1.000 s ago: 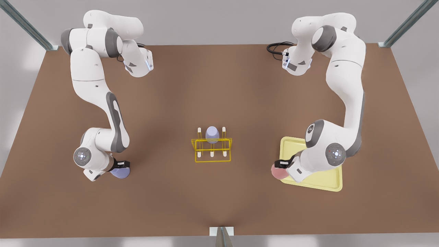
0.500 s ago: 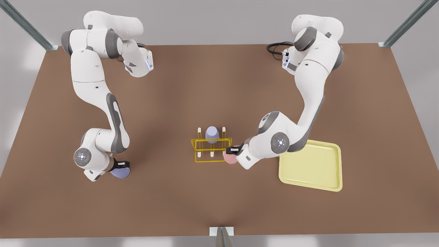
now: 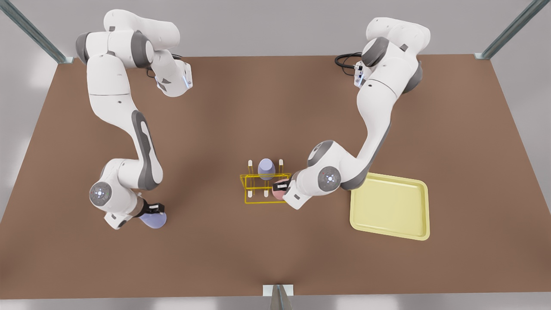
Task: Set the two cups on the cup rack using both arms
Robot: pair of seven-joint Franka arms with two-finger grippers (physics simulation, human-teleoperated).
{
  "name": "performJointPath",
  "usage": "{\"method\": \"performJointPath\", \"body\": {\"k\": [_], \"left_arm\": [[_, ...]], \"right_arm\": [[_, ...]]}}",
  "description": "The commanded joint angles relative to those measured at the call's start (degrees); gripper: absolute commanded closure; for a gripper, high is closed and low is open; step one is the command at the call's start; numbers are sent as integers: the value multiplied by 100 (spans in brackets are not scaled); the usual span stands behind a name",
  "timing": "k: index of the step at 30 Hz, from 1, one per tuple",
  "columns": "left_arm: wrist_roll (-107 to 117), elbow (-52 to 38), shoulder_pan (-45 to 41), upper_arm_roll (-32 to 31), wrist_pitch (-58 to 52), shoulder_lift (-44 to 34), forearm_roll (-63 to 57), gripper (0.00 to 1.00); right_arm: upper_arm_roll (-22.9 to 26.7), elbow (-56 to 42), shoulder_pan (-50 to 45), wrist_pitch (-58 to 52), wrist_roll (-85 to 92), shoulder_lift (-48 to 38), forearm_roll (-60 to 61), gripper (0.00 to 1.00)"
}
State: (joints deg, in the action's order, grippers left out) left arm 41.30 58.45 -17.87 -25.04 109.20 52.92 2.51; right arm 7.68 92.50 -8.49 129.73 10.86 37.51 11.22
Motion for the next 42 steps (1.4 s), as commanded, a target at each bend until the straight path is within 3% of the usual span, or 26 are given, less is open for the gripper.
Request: {"method": "performJointPath", "body": {"k": [1, 7, 13, 19, 28, 30, 33, 35, 37, 38, 42], "left_arm": [[353, 0, -6, -1, -373, -18, -312, 0], [-1053, 0, -58, -19, -813, -44, -602, 0], [-1010, -9, -94, -19, -980, -53, -602, 0], [-728, -9, -138, -19, -1068, -53, -593, 0], [291, -422, -94, -10, -1006, -106, -602, 0], [335, -422, 336, -10, -1068, -589, -602, 0], [-1149, -422, 1602, -19, -2746, -1486, -1200, 0], [-2037, -378, 2016, 16, -3247, -1845, -1305, 0], [-3786, 2381, 927, 2125, -2254, -4042, -629, 0], [-3805, 2233, 917, 2178, -2921, -4035, -585, 0], [-3840, 2206, 1163, 2178, -3582, -4087, -418, 0]], "right_arm": [[-109, -4, -3, -18, -5, -112, 275, 23], [-786, 13, -21, -18, 162, -508, 706, 23], [-1295, -321, -153, 26, 162, -359, 1523, 23], [-1981, -584, -162, 26, 162, -244, 1568, 23], [-2359, -497, -153, -18, 575, -279, 1823, 23], [-2438, -488, -153, -62, 575, -279, 1832, 23], [-2447, -488, -197, -220, 575, -262, 1823, 23], [-2447, -479, -232, -246, 610, -244, 1823, 23], [-2447, -479, -250, -273, 610, -235, 1823, 23], [-2447, -479, -241, -334, 663, -226, 1823, 23], [-2438, -470, -241, -378, 777, -147, 1805, 23]]}}
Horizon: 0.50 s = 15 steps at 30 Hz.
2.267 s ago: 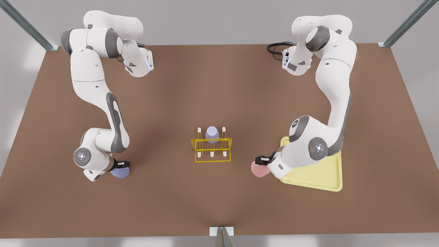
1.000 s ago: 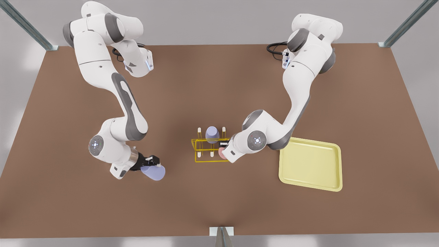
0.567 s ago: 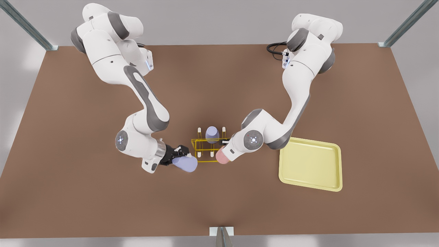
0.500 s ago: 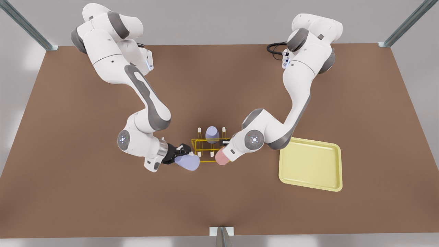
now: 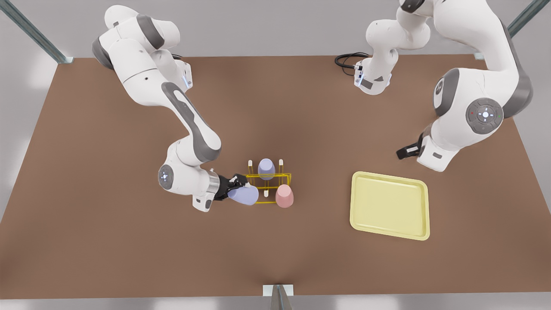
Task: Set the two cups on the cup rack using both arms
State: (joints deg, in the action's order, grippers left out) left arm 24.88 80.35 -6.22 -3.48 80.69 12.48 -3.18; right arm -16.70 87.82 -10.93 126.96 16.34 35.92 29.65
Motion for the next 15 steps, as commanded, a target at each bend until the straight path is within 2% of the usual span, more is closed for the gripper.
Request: {"method": "performJointPath", "body": {"k": [1, 4, 6, 13, 14, 15], "left_arm": [[-2189, 16, -11, -3, -739, -43, 169, 0], [-2198, 16, 16, -30, -923, -35, 169, 0], [-2198, 16, 24, -30, -924, -26, 178, 0], [-2198, 16, 147, -30, -950, -8, 301, 0], [-2198, 16, 139, -30, -950, -8, 301, 0], [-2198, 16, 147, -30, -950, -8, 301, 0]], "right_arm": [[0, -10, -15, -101, 230, 38, -39, 23], [0, -19, -76, -92, 230, 82, -47, 23], [0, -19, -85, -92, 177, 90, -47, 0], [9, -142, -103, -92, 133, 55, -30, 0], [97, -168, -59, -119, 133, -59, -83, 0], [413, -168, -41, -312, 133, -208, -170, 0]]}}
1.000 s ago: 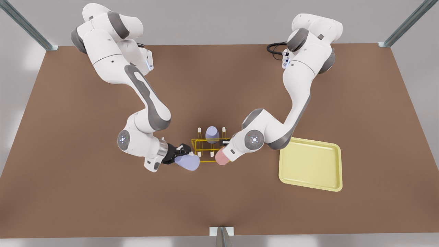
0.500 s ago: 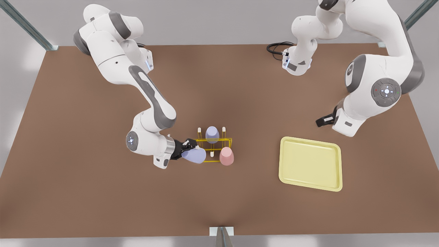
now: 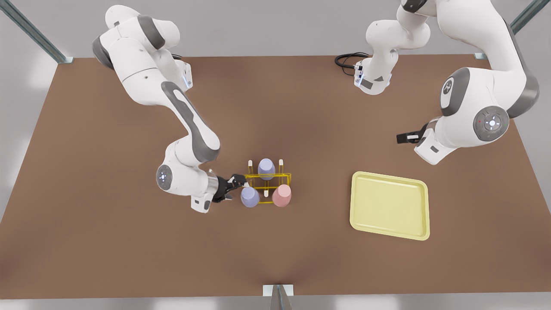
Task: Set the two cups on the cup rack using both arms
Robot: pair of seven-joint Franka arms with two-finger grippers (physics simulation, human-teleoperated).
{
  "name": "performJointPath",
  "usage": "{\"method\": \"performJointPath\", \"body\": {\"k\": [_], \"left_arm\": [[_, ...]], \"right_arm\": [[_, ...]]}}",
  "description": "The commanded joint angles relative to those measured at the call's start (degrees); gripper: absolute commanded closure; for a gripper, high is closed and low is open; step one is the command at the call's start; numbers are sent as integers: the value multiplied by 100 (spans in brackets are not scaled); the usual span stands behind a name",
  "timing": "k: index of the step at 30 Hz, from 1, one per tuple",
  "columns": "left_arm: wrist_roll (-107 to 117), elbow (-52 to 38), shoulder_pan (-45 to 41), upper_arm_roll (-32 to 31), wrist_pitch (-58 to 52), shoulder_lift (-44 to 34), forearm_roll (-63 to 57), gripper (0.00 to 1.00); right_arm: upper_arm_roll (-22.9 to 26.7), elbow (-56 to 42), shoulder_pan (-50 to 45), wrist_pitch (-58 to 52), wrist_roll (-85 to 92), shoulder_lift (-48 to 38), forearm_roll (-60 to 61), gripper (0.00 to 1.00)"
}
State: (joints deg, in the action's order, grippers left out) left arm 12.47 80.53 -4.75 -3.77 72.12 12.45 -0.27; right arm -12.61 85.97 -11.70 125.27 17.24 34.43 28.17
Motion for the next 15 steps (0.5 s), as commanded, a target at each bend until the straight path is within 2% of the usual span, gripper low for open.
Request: {"method": "performJointPath", "body": {"k": [1, 3, 4, 5, 6, 7, 9, 10, 11, 12, 15], "left_arm": [[-957, -2, 1, -1, -93, -6, 9, 0], [-957, -2, 1, -1, -155, -15, 9, 0], [-957, -2, -8, -1, -155, -15, 9, 0], [-957, -2, -8, -1, -155, -15, 9, 0], [-957, -2, -8, -10, -163, -15, 9, 0], [-957, -2, -8, -10, -163, -15, 9, 0], [-957, 6, -8, -10, -163, -15, 9, 0], [-957, 6, -8, -10, -199, -15, 9, 0], [-957, 6, -8, -10, -199, -15, 9, 0], [-957, -2, -8, -10, -199, -15, 9, 0], [-957, -2, -8, -10, -199, -15, 9, 0]], "right_arm": [[575, -195, 36, -863, 52, -156, -679, 0], [1875, -872, -8, -2279, 25, -112, -2569, 0], [1964, -1196, 9, -3086, -597, -182, -3062, 0], [2122, -2127, -17, -4458, -1319, -209, -3107, 0], [2227, -2384, 27, -4810, -1372, -270, -3107, 0], [2210, -2156, 141, -4819, -1372, -946, -3115, 0], [1404, -1164, 781, -4732, -1555, -2070, -3124, 0], [762, -628, 1352, -4592, -1680, -2527, -3238, 0], [663, -81, 1460, -4275, -1688, -2924, -3230, 0], [672, 59, 1460, -4187, -1680, -3065, -3238, 0], [839, 60, 1451, -4187, -1680, -3100, -3221, 0]]}}
